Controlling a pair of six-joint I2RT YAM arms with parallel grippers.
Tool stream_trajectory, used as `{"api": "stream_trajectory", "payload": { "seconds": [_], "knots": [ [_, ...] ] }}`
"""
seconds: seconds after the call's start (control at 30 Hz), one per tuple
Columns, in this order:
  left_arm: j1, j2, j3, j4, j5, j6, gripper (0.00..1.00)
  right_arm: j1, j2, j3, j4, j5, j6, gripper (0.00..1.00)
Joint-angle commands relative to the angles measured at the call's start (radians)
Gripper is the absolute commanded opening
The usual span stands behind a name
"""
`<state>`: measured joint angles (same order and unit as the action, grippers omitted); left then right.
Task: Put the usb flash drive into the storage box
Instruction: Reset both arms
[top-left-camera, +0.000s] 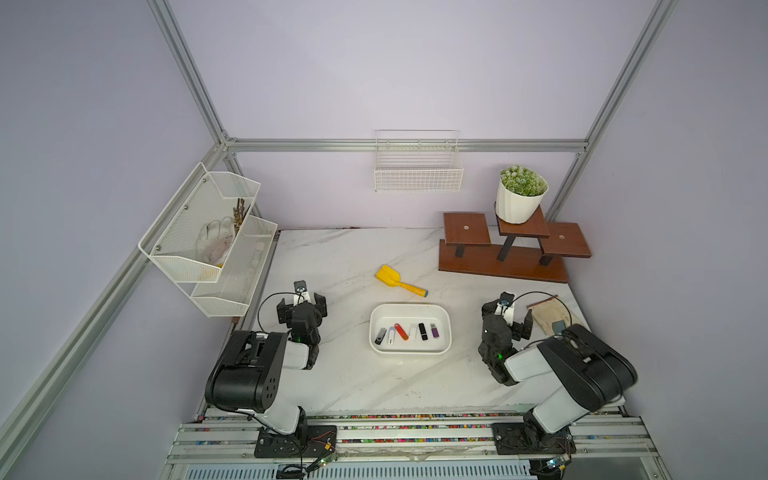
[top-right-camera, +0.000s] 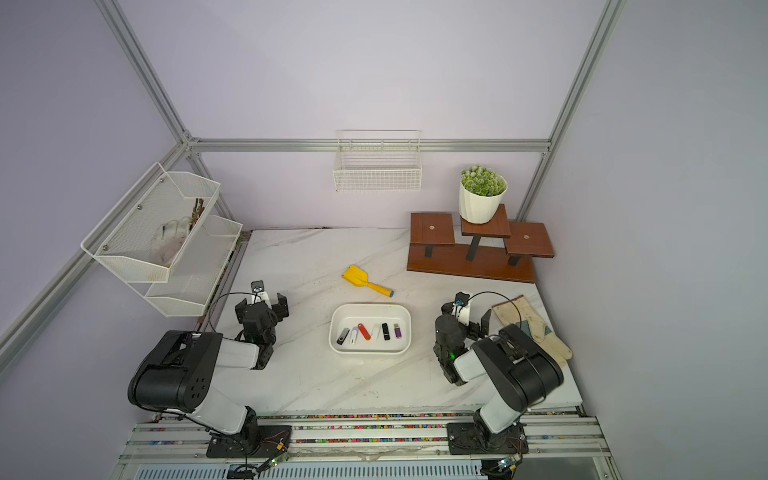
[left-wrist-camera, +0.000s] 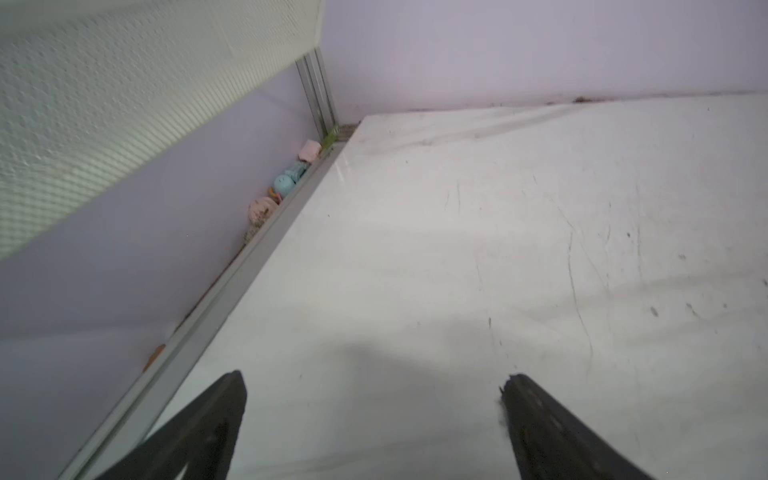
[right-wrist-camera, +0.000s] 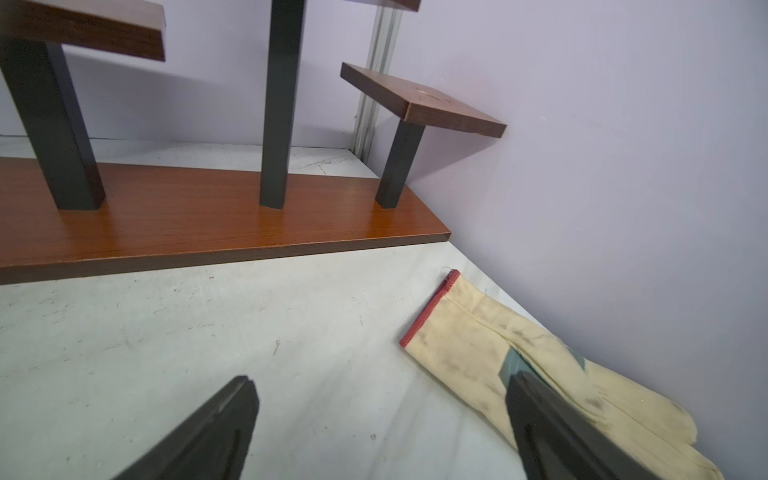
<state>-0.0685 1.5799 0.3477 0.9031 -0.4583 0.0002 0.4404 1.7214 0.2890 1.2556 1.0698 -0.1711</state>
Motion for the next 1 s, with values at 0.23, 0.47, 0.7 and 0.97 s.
{"api": "stream_trajectory", "payload": {
  "seconds": [0.23,0.47,0.7,0.97],
  "knots": [
    [0.007,-0.002,0.014,0.095,0.036,-0.018,1.0,-0.025,-0.053,-0.105,0.392,-0.247,-0.105,0.99],
    [0.006,-0.002,0.012,0.097,0.036,-0.016,1.0,-0.061,-0.122,-0.203,0.395,-0.446,-0.055,1.0],
    [0.006,-0.002,0.013,0.097,0.035,-0.016,1.0,-0.212,-0.052,-0.143,0.356,-0.629,0.066,0.99],
    [0.006,-0.002,0.012,0.097,0.036,-0.015,1.0,-0.248,-0.104,-0.074,0.144,-0.646,0.121,0.99]
  ]
}}
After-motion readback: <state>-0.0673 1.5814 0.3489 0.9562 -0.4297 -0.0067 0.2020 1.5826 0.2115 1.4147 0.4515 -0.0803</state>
